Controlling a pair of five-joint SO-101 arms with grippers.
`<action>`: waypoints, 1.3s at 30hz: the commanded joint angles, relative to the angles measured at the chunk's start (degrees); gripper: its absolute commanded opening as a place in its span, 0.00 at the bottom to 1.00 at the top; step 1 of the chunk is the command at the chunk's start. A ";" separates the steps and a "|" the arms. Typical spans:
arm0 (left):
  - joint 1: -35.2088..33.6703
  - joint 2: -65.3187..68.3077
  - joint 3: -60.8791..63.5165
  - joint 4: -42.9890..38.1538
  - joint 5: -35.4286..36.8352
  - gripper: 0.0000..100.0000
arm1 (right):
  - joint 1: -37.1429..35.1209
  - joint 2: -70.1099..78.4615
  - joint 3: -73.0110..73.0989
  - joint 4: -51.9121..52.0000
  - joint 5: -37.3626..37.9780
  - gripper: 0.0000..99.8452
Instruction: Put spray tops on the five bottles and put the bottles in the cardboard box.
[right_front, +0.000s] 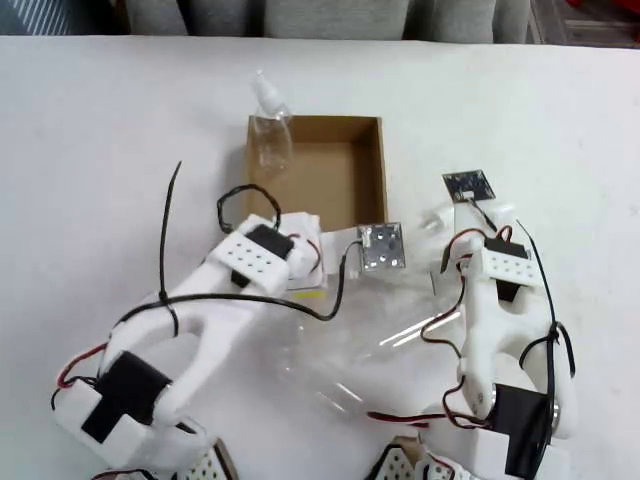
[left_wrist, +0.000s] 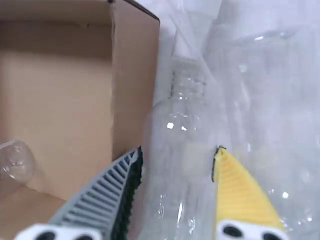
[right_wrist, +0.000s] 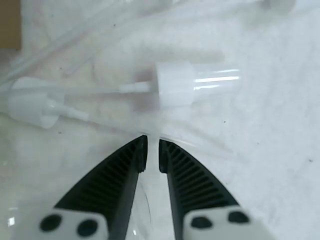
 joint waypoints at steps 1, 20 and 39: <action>0.75 -0.13 -1.14 3.87 -0.79 0.22 | 0.40 -1.45 -0.26 -0.92 1.76 0.02; 3.47 -20.62 15.82 3.87 -0.35 0.23 | -0.04 -1.45 -0.26 -0.92 1.76 0.02; 2.59 -6.37 -1.58 8.70 -0.62 0.32 | -0.13 -1.45 -0.26 -1.01 1.76 0.02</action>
